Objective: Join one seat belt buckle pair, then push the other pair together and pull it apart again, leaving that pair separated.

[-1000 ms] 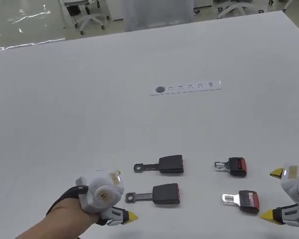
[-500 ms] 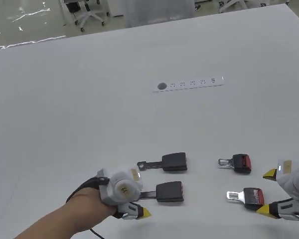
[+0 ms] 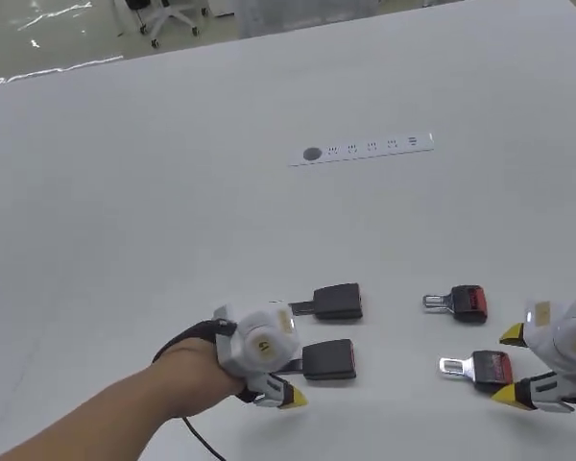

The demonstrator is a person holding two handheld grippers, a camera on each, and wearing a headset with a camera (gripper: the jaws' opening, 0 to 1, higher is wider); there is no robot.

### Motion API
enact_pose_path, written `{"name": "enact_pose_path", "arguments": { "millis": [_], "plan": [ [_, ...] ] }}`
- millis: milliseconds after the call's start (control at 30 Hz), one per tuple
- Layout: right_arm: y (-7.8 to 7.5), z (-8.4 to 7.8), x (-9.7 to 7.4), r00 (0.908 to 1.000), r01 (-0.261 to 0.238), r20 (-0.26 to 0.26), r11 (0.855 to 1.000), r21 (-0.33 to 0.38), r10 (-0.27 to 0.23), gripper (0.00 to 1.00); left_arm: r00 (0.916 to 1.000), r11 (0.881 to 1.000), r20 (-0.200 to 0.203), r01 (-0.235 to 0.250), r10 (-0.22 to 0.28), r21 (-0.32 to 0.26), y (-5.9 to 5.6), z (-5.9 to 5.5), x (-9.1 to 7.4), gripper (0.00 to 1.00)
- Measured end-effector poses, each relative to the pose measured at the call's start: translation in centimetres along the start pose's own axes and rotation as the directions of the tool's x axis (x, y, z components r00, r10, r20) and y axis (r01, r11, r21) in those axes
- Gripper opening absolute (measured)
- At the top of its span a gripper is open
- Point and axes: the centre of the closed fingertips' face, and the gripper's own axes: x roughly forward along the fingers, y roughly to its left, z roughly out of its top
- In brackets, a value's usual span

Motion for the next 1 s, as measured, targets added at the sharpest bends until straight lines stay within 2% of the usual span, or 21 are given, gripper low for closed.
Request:
{"name": "enact_pose_path", "arguments": {
  "millis": [67,167,300,400,533,700,833,900,967,1000],
  "plan": [
    [-0.2,-0.4,0.4,1.0000,-0.003,-0.009,1.000,0.003,0.003,0.44,0.9998,1.000,-0.009,0.016,-0.016,0.012,-0.2,0.2,0.5,0.65],
    [-0.1,-0.6,0.8,0.9997,-0.019,-0.017,1.000,0.002,0.019,0.41,0.9996,0.999,-0.011,0.028,-0.027,0.035,-0.3,0.5,0.9,0.56],
    [0.0,-0.4,0.9,0.9992,-0.032,-0.023,0.999,-0.012,0.032,0.39,0.9991,0.999,-0.005,0.043,-0.043,0.017,-0.2,0.9,1.4,0.53],
    [-0.1,-0.6,1.1,0.9992,-0.033,-0.022,0.999,-0.020,0.033,0.38,0.9975,0.997,-0.003,0.071,-0.071,0.016,-0.7,1.0,1.7,0.44],
    [-0.1,-0.7,1.3,0.9991,-0.036,-0.024,0.999,-0.030,0.036,0.37,0.9973,0.997,-0.026,0.069,-0.068,0.044,-0.6,0.6,2.1,0.39],
    [-0.2,-0.8,1.6,0.9990,-0.042,-0.017,0.998,-0.046,0.041,0.37,0.9985,0.997,-0.017,0.053,-0.053,0.051,-0.2,0.7,2.1,0.34],
    [-0.3,-0.8,1.7,0.9984,-0.056,-0.015,0.997,-0.055,0.055,0.36,0.9984,0.996,-0.032,0.049,-0.047,0.073,0.1,0.6,2.3,0.32],
    [-0.3,-0.9,1.9,0.9978,-0.065,-0.012,0.996,-0.057,0.065,0.35,0.9973,0.994,-0.053,0.056,-0.051,0.094,0.1,0.6,2.3,0.32],
    [-0.4,-0.8,1.9,0.9977,-0.068,-0.006,0.995,-0.070,0.068,0.35,0.9955,0.989,-0.076,0.066,-0.056,0.136,0.1,0.5,2.4,0.31],
    [-0.4,-0.8,1.9,0.9974,-0.072,-0.007,0.994,-0.086,0.071,0.34,0.9939,0.981,-0.093,0.075,-0.060,0.176,0.1,0.4,2.4,0.31]
  ]
}}
